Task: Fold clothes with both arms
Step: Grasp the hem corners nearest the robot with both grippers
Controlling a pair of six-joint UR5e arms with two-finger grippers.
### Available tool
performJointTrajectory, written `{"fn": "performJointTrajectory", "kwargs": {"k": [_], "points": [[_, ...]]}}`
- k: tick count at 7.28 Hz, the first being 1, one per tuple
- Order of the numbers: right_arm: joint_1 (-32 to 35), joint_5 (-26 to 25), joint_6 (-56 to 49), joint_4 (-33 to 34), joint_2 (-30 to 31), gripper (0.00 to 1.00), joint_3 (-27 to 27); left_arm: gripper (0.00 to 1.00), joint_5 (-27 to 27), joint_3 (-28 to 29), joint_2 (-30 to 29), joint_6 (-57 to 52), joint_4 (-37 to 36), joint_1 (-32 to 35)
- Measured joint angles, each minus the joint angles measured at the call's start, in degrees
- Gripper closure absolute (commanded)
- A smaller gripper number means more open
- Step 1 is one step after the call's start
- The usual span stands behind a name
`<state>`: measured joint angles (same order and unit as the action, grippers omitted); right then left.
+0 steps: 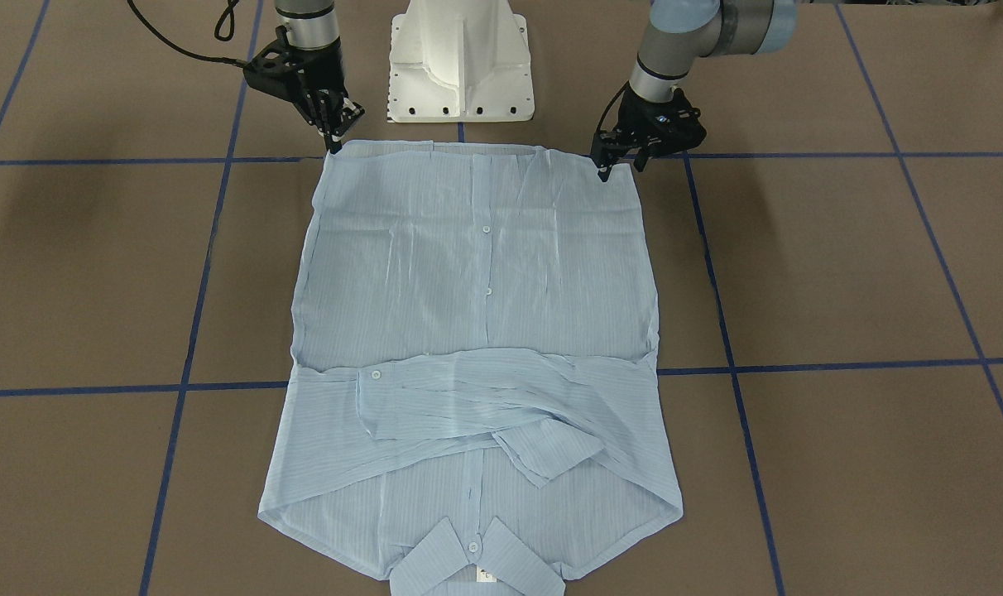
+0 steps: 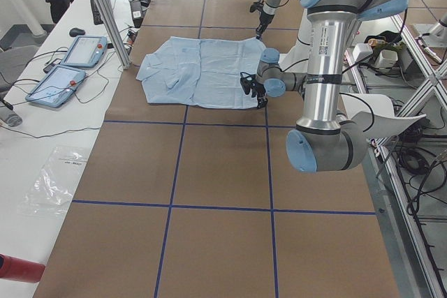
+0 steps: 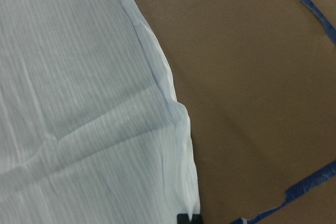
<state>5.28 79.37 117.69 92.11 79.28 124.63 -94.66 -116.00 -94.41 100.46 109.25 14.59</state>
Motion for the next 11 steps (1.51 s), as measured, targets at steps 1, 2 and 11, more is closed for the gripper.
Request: {"fn": "performJointTrajectory", "kwargs": {"k": [1, 2, 11], "points": [[0.00, 0.00, 0.00, 0.00, 0.00, 1.00, 0.00, 0.37, 0.00, -0.05, 0.01, 0.02, 0.00, -0.04], [0.00, 0.00, 0.00, 0.00, 0.00, 1.00, -0.03, 0.38, 0.00, -0.10, 0.02, 0.06, 0.00, -0.07], [0.24, -0.37, 0.03, 0.00, 0.00, 1.00, -0.02, 1.00, 0.03, -0.98, 0.06, 1.40, -1.39, -0.71]]}}
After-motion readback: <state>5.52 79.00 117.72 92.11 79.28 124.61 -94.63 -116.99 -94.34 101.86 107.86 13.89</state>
